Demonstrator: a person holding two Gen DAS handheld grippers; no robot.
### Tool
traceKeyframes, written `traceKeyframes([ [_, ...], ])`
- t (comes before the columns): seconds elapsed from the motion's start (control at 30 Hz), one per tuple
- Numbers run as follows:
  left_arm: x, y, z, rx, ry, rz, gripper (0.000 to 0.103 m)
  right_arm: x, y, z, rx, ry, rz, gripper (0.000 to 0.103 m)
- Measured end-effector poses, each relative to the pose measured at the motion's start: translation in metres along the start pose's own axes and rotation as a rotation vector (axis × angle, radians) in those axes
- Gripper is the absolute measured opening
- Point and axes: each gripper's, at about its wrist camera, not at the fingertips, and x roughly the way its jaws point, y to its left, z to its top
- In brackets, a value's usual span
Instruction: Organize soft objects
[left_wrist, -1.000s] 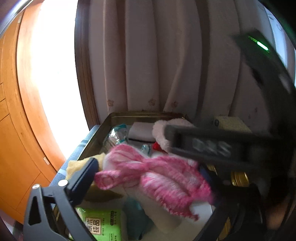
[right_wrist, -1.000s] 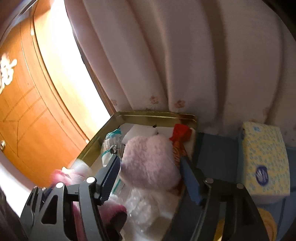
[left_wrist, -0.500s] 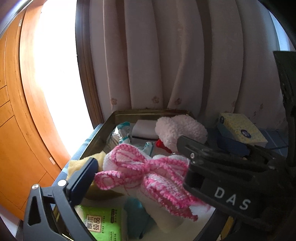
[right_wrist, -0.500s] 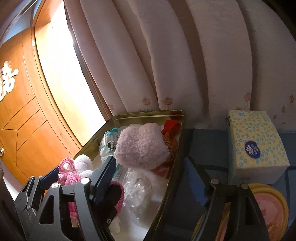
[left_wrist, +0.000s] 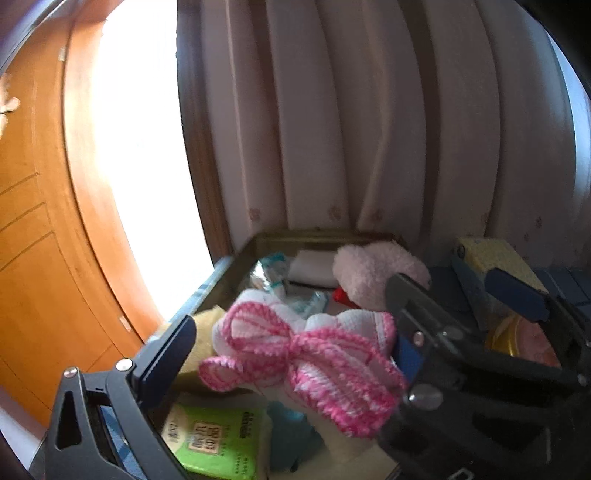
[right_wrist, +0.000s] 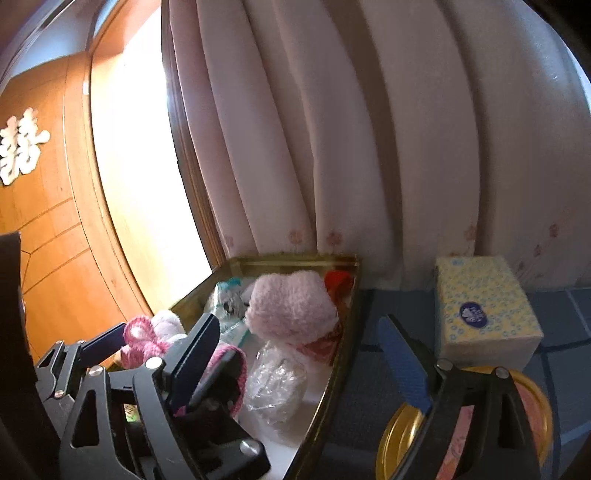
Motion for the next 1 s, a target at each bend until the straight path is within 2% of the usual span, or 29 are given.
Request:
traceKeyframes([
  [0.1,-0.009,0.002,0.000,-0.006,-0.047,0.025,0.103,-0.010,0.002,0.000,-0.003,-0.051,-0.008,0.092],
  [0.23,-0.016,0.006,-0.001,-0.030,-0.079,0.014,0.103,-0.022,0.004,0.001,0.001,-0.117,-0.020,0.092],
  [0.6,-0.030,0.017,-0.006,-0.105,-0.118,0.020,0.103,-0.046,0.012,-0.001,-0.025,-0.230,-0.075,0.094],
  [0.83,-0.037,0.018,-0.009,-0.114,-0.135,0.035,0.103,-0.066,0.002,-0.004,0.016,-0.299,-0.122,0.094],
  [1.0,-0.041,0.018,-0.011,-0.115,-0.146,0.044,0.103,-0.078,0.007,-0.007,-0.003,-0.359,-0.161,0.096],
])
